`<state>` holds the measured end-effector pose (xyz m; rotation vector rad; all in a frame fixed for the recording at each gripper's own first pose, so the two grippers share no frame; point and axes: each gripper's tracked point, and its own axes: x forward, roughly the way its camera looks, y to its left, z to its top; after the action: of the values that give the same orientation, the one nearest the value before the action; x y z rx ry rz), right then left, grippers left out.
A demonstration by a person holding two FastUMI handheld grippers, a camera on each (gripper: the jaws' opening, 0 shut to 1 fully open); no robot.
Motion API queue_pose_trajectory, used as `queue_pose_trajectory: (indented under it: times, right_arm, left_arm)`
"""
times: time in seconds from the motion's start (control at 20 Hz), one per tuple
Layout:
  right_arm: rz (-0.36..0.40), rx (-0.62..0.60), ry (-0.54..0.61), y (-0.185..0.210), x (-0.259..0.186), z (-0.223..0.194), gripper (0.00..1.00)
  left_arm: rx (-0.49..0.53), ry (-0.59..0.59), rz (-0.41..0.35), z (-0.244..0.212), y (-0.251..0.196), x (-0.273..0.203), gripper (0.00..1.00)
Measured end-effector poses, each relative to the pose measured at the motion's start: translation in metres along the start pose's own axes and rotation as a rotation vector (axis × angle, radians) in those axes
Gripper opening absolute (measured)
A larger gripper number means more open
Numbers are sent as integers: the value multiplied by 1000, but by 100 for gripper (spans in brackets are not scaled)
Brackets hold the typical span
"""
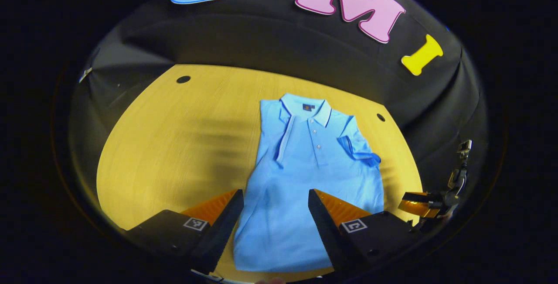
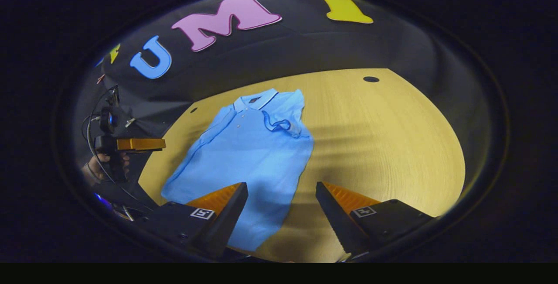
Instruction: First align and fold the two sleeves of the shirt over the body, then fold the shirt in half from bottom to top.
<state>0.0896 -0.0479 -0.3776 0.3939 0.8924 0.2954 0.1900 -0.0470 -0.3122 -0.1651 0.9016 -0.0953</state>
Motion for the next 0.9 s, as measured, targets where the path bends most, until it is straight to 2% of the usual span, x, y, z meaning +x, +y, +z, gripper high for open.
queue_pose_trajectory:
  times: [0.25, 0.4, 0.55, 0.9]
  right_arm:
    - [32, -5, 35, 25, -15, -32, 98]
    - [8, -11, 49, 35, -23, -56, 98]
    - [-8, 51, 68, 46, -31, -79, 98]
    - [-77, 122, 143, 47, -36, -125, 98]
  left_arm:
    - [47, 103, -22, -73, 3, -25, 95]
    - [69, 144, -50, -101, 5, -31, 95]
    - [91, 158, -73, -116, 5, -39, 95]
    - [125, 202, -74, -139, 24, -37, 95]
